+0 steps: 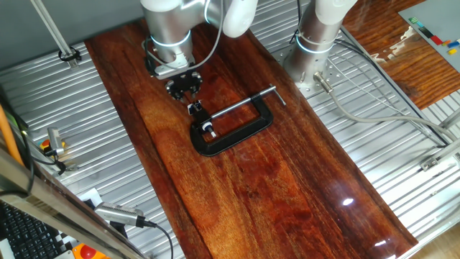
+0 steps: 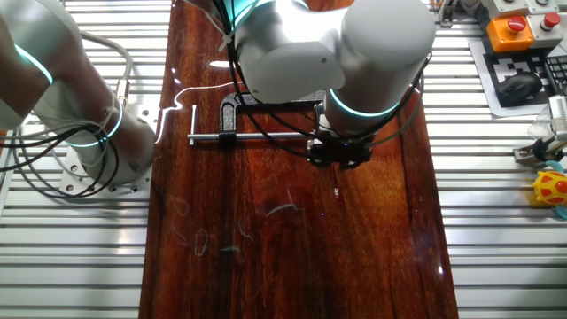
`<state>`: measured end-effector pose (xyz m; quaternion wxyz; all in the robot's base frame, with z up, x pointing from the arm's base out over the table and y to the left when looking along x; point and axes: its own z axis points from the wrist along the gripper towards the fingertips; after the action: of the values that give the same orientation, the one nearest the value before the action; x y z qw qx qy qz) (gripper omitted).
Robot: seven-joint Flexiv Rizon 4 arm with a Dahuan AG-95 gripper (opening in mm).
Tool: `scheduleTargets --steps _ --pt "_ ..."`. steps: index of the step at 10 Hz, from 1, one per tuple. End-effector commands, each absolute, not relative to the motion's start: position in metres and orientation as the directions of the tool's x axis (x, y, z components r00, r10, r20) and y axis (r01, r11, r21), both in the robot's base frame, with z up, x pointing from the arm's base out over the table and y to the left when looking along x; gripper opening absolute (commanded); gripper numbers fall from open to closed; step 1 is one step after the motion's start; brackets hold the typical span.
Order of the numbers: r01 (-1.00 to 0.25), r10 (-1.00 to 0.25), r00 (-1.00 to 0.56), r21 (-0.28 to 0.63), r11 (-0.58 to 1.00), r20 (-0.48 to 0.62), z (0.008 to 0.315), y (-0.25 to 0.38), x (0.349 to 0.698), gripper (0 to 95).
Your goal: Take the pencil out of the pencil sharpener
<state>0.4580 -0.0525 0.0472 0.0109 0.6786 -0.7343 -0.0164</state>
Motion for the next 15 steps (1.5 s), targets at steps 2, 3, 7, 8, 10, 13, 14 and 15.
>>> scheduleTargets --steps 2,3,7,8,10,13,14,15 --pt "-0.997 -0.998 -0.058 0.049 0.057 -0.018 0.047 -0.052 0.458 0.0" --pt "-0.998 -0.999 -0.046 0.051 0.045 -0.018 0.047 -0.052 0.458 0.0" --pt "-0.998 -1.000 -0.027 0.050 0.026 -0.013 0.048 -0.057 0.457 0.0" --pt "-0.998 -1.000 -0.026 0.050 0.026 -0.013 0.048 -0.060 0.457 0.0" --pt "-0.998 -1.000 -0.026 0.049 0.025 -0.010 0.048 -0.064 0.458 0.0" --pt "-0.999 -1.000 -0.008 0.049 0.008 -0.002 0.048 -0.075 0.459 0.0" --pt "-0.999 -1.000 0.005 0.049 -0.005 -0.002 0.048 -0.082 0.462 0.0" --pt "-0.999 -1.000 0.017 0.051 -0.018 -0.002 0.049 -0.088 0.464 0.0"
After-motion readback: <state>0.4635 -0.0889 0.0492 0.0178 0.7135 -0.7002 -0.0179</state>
